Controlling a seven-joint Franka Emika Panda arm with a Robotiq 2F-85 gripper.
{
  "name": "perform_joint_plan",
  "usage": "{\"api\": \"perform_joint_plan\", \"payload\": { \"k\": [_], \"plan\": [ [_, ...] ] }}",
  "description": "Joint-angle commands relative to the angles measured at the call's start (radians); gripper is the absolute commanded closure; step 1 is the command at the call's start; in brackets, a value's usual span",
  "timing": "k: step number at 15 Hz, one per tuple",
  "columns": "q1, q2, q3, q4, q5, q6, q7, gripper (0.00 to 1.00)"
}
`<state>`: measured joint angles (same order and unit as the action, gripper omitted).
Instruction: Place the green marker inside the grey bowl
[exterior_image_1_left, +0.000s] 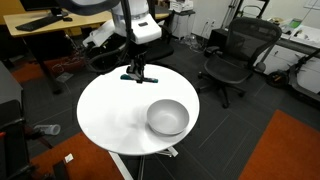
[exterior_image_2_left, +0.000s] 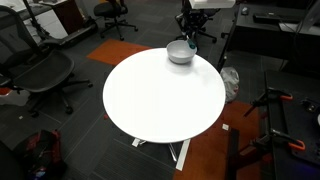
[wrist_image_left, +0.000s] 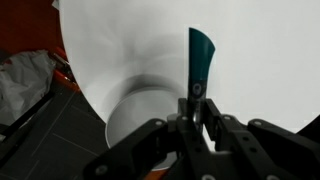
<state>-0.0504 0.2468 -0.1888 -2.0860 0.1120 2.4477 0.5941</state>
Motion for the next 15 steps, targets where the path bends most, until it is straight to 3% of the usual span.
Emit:
{"api": "perform_joint_plan", "payload": {
  "k": [1, 15],
  "plan": [
    [-0.014, 0.034, -0.010, 0.066, 0.002, -0.030, 0.069, 0.95],
    [-0.074, 0.239, -0.035, 0.233, 0.018, -0.022, 0.042, 0.95]
  ]
}}
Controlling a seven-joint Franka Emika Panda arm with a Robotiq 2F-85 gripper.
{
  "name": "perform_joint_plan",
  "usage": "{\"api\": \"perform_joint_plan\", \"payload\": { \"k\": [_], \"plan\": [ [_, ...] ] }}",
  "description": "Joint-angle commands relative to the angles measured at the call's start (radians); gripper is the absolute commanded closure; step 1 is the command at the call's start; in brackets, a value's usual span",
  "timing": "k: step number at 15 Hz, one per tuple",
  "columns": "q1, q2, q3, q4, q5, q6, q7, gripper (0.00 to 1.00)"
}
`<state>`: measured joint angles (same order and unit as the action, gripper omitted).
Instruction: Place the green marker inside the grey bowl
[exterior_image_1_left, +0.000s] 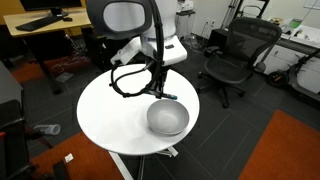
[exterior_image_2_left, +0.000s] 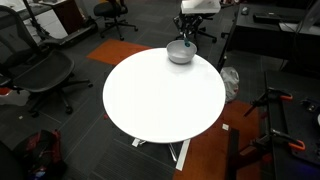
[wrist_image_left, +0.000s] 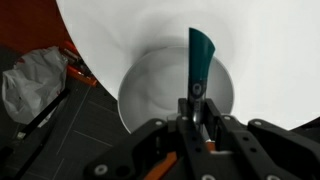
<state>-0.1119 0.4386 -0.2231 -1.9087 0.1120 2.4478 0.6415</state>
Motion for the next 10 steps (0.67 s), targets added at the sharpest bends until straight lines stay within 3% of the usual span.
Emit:
{"api": "perform_joint_plan", "payload": {
  "k": [1, 2, 3, 4, 6, 10],
  "plan": [
    [-0.016, 0.060, 0.000, 0.065, 0.021, -0.024, -0.007, 0.95],
    [-0.018, 0.071, 0.000, 0.074, 0.021, -0.024, -0.005, 0.79],
    [-0.020, 0.081, -0.001, 0.083, 0.021, -0.025, -0.003, 0.72],
    [-0.023, 0.087, 0.001, 0.089, 0.025, -0.025, -0.006, 0.54],
    [-0.024, 0.095, 0.000, 0.099, 0.025, -0.024, -0.004, 0.46],
    [-0.015, 0.077, -0.004, 0.084, 0.018, -0.006, 0.005, 0.16]
  ]
}}
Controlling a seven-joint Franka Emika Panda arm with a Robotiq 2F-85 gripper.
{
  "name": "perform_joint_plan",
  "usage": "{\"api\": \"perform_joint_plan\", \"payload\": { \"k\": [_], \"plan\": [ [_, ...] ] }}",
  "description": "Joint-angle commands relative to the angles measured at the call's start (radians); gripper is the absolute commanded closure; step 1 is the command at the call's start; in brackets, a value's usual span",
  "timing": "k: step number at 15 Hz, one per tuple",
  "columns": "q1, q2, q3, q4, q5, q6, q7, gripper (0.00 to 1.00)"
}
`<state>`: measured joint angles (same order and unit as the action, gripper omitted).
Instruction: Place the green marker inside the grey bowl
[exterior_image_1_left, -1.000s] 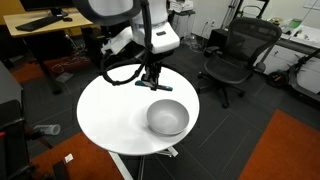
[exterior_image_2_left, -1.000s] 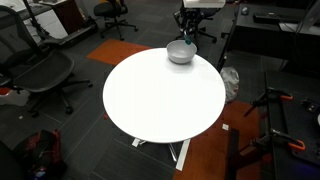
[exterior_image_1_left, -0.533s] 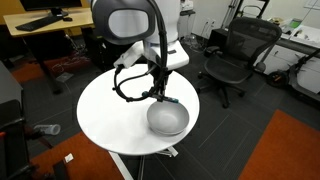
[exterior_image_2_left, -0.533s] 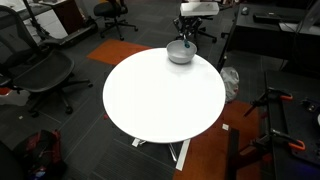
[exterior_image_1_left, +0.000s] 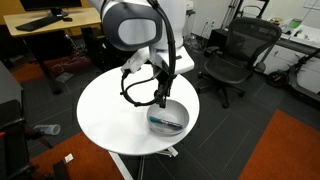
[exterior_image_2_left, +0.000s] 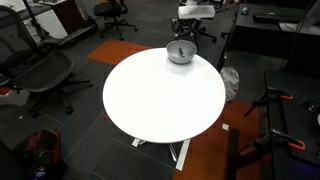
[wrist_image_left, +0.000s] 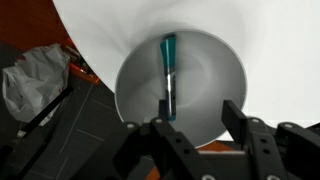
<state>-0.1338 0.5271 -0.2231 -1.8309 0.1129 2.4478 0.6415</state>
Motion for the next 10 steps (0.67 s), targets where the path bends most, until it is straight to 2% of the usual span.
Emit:
{"api": "perform_joint_plan", "payload": {
  "k": [1, 2, 3, 10],
  "plan": [
    [0.013, -0.022, -0.005, -0.003, 0.013, -0.002, 0.011, 0.09],
    [0.016, -0.042, -0.001, -0.024, 0.015, 0.007, 0.004, 0.02],
    [0.021, -0.058, 0.002, -0.038, 0.016, 0.006, 0.004, 0.00],
    [0.076, -0.269, 0.023, -0.226, 0.000, 0.019, 0.008, 0.00]
  ]
}}
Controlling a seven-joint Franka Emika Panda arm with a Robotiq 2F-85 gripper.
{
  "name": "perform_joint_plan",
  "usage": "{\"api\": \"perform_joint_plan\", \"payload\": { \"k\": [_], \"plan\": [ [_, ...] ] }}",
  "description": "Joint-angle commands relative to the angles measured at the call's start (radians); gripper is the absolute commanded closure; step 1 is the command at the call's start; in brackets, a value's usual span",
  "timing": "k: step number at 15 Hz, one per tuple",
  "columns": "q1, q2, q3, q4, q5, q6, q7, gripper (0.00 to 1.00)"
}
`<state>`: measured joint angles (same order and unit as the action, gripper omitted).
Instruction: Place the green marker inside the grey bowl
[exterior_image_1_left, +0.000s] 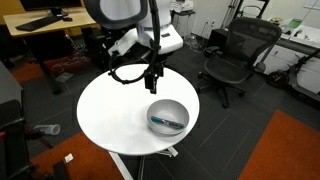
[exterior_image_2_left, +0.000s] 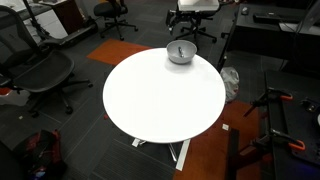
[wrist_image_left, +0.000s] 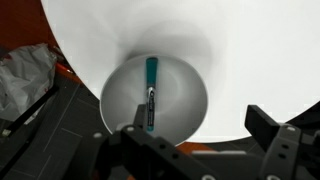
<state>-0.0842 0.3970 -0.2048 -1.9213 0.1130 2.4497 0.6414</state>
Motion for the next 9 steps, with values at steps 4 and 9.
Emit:
{"api": "perform_joint_plan", "payload": {
  "k": [4, 9],
  "plan": [
    [0.051, -0.260, 0.011, -0.239, -0.026, 0.020, 0.026, 0.00],
    [0.030, -0.180, 0.018, -0.160, -0.012, -0.003, 0.001, 0.00]
  ]
}}
